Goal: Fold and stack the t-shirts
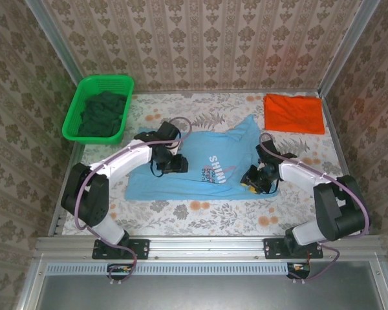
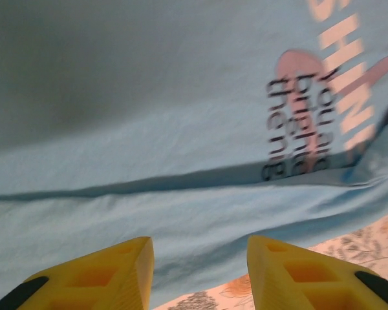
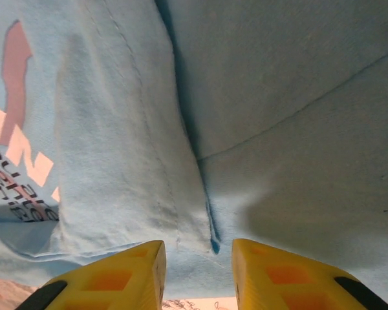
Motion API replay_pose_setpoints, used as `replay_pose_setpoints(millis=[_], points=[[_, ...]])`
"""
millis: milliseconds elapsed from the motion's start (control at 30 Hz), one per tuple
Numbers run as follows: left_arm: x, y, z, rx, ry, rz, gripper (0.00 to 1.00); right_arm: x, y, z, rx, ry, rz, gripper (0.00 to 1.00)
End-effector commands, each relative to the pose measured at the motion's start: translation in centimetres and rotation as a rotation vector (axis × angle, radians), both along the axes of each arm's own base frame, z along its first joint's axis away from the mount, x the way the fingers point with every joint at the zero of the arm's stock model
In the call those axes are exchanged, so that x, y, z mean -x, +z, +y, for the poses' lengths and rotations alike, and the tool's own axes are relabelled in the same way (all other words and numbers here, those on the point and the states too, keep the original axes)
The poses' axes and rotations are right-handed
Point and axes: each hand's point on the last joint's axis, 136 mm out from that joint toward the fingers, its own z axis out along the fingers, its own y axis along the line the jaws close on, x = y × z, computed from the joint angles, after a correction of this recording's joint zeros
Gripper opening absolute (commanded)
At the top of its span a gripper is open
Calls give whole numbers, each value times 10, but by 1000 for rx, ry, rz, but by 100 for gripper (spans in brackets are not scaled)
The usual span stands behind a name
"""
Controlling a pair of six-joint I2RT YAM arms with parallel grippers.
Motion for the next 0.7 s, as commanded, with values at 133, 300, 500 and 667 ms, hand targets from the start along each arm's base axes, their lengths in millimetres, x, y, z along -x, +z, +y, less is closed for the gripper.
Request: replay_pose_setpoints(millis=[133,300,500,667], points=[[24,-30,45,-131,51,54,43,-6,-3,0,42,18,-1,32],[29,-42,59,-162,77,69,43,-8,-6,5,54,36,8,31],[34,-53,74,-213,94,86,43,-5,-8,6,78,45,32,28],[40,-63,85,-252,105,104,43,-4,-9,5,92,50,39,20]])
